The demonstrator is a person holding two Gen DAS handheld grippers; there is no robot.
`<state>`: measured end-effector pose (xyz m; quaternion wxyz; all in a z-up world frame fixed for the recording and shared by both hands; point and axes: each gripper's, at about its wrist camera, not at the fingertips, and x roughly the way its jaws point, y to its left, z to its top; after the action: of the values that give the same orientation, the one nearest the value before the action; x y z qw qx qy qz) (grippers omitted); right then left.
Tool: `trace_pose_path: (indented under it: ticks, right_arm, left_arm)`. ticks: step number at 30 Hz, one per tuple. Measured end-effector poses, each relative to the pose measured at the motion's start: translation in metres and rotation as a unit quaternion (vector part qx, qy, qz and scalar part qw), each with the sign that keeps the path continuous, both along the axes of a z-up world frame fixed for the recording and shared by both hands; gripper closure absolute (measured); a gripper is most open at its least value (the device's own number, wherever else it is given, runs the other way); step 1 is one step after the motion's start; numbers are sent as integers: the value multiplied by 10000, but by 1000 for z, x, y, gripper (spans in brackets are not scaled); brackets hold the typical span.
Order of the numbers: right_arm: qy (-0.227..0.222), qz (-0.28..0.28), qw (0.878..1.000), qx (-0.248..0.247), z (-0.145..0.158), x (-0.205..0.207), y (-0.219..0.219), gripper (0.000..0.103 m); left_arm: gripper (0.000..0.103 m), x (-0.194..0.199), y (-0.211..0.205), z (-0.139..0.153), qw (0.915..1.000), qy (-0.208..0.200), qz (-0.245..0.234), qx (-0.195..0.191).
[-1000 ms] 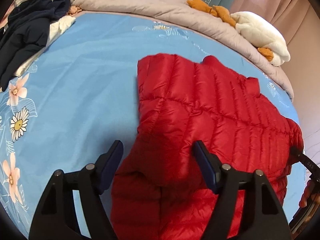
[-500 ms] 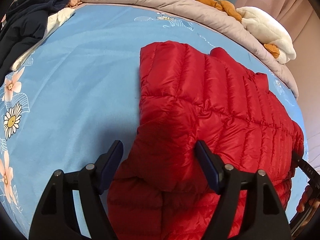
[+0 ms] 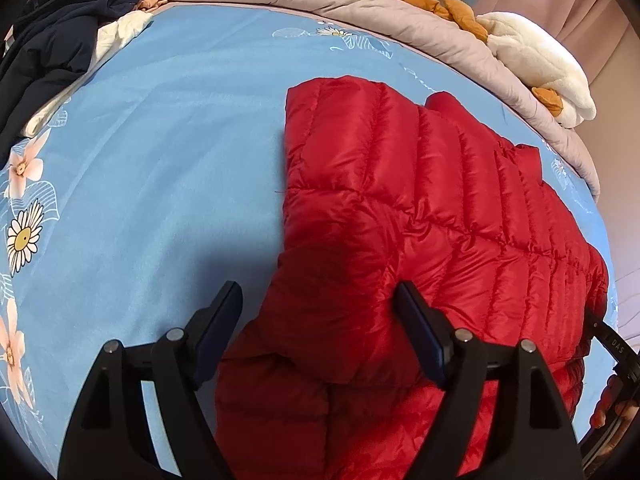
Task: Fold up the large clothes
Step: 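Fold the held side edge over the jacket center with the right gripper, then open the right gripper and release the folded side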
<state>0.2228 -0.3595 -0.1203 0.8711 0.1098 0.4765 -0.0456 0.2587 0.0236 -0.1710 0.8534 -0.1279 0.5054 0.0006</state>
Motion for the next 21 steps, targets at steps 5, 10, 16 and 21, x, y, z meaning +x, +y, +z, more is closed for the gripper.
trace_pose_path:
  ticks: [5,10,16,21]
  right_arm:
    - [-17,-66,10000,-4,4,-3,0,87]
    - [-145,-133,9997,-164,20,-16,0,63]
    - [-554,-247,9979,-218,55,-45,-8,37]
    - [-1002,-265,9942,-276,86,-78,-8,20]
  left_arm:
    - [25,-7,-2,11,9998,-115,-42,175]
    - [23,-21,-1,33,9994,-325,-95,91]
    - [9,-49,-1,72,9970,-755,-166,38]
    - [0,-83,0,102,9936,-1094,-266,51]
